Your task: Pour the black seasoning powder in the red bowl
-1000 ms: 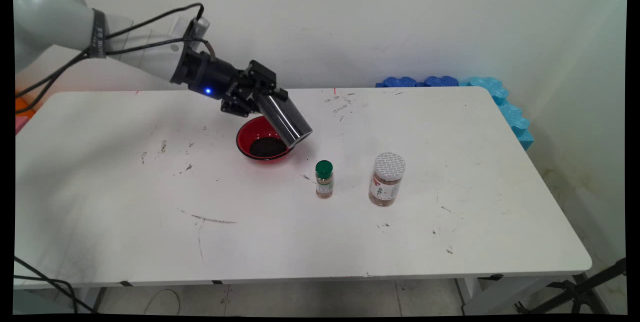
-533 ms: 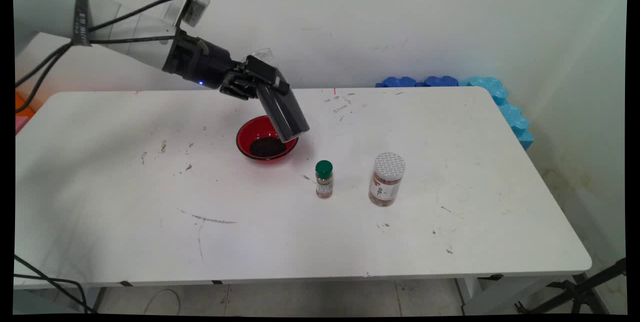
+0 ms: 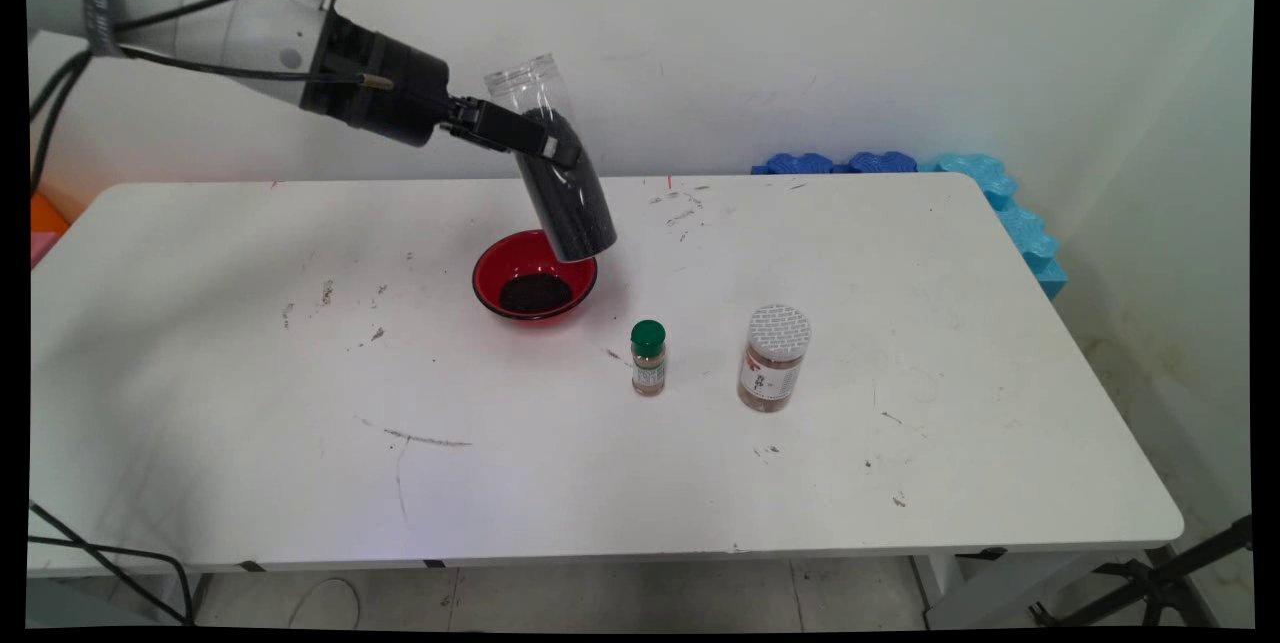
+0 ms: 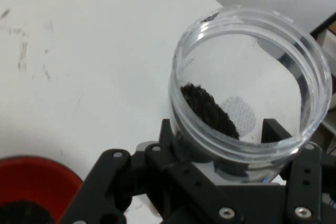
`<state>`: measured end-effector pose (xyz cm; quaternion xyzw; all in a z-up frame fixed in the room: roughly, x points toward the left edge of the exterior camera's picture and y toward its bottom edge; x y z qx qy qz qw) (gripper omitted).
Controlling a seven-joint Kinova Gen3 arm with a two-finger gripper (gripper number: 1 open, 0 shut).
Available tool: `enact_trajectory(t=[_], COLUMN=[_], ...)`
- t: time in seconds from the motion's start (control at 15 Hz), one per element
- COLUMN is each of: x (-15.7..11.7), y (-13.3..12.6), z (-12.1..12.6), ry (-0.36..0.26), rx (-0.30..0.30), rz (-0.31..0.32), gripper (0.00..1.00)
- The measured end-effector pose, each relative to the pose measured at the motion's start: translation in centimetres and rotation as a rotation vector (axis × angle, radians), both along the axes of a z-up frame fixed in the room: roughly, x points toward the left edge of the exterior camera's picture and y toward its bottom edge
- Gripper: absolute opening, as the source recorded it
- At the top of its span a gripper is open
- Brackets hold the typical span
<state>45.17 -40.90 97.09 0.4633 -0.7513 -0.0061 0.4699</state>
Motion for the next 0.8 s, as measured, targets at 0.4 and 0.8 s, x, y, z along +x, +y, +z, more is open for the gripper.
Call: enact_trajectory(t=[0.4,0.8], x=[-0.8,-1.0], y=[2.1,3.9], z=[2.0,2.1], ry=[-0.096,-0.226], rx=[-0.177,-0.276], rz=[-0.152,-0.294], gripper=[0.0,0.0])
